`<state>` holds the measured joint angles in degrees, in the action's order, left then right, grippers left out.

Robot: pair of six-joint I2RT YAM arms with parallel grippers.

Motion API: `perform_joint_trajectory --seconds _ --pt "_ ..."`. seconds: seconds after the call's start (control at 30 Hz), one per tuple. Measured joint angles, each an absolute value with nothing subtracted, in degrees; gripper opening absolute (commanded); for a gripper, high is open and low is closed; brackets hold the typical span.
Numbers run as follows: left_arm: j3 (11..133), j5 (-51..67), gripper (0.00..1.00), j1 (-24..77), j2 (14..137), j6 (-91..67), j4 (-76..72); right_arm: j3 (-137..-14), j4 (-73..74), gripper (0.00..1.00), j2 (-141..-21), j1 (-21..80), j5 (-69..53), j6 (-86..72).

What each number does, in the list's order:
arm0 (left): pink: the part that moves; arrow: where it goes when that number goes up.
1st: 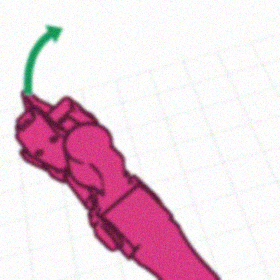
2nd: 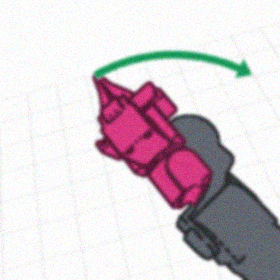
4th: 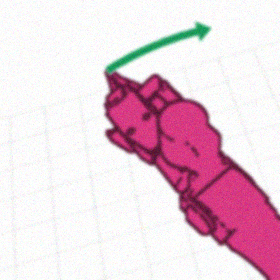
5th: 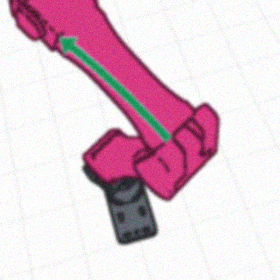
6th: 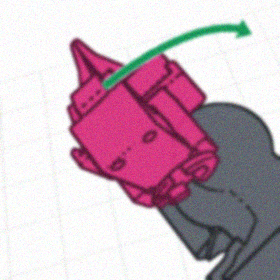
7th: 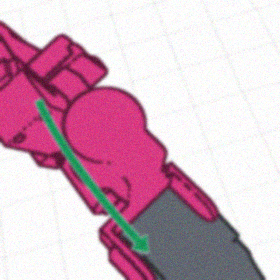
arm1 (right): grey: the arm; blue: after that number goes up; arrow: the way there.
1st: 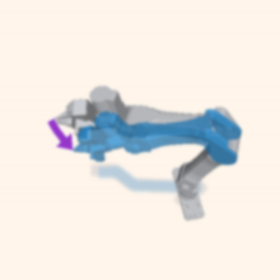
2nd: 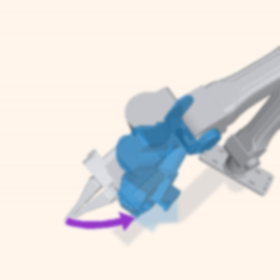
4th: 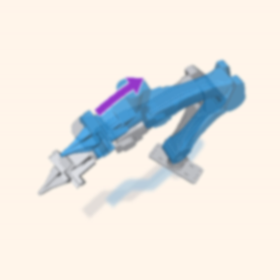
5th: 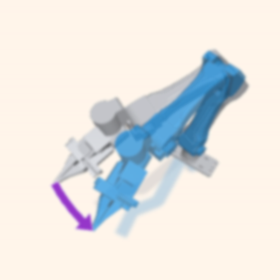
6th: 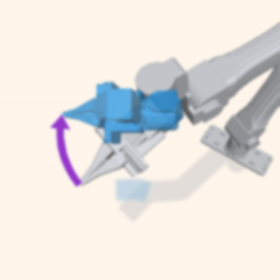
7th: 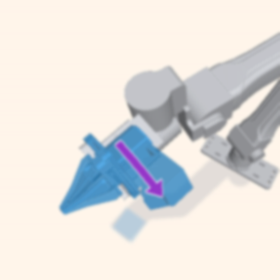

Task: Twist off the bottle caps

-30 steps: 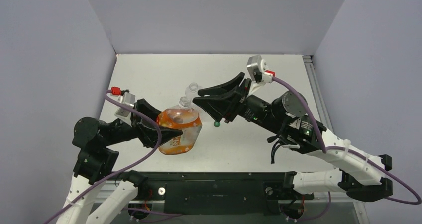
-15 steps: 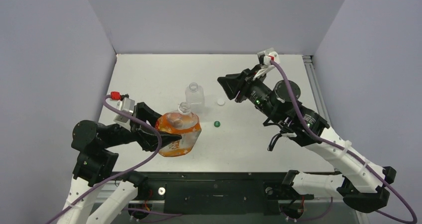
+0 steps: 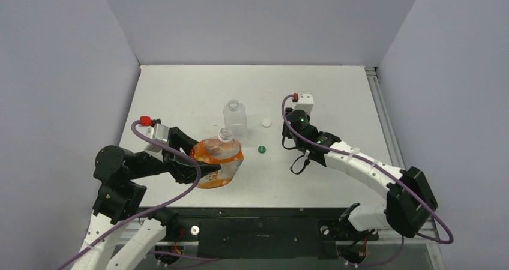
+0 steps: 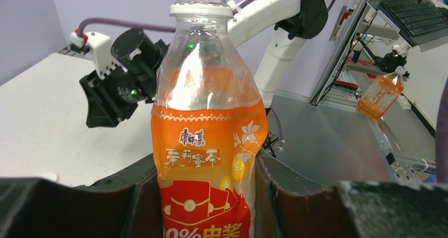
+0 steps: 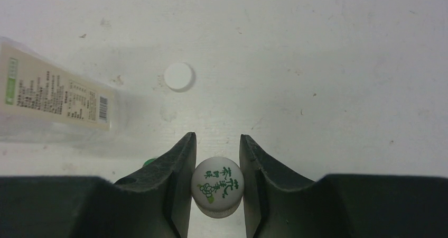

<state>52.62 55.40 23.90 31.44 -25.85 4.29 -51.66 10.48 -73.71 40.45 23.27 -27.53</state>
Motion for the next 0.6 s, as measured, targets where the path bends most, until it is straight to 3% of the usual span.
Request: perform_joint_trajectory --seconds 0.2,0.33,0.6 --pt "51.53 55.35 0.00 23.90 31.46 -25.36 3.29 -50.15 -0.05 0.00 -82.91 38.54 24.51 -27.35" --pt "50.70 55.07 0.00 23.90 31.44 -25.15 2.28 -50.11 -5.28 0.08 -87.83 37.80 24.03 -27.79" --pt "50.11 54.24 0.00 23.90 30.70 -25.19 1.61 -49.76 -12.82 0.09 -94.83 37.65 23.55 -29.69"
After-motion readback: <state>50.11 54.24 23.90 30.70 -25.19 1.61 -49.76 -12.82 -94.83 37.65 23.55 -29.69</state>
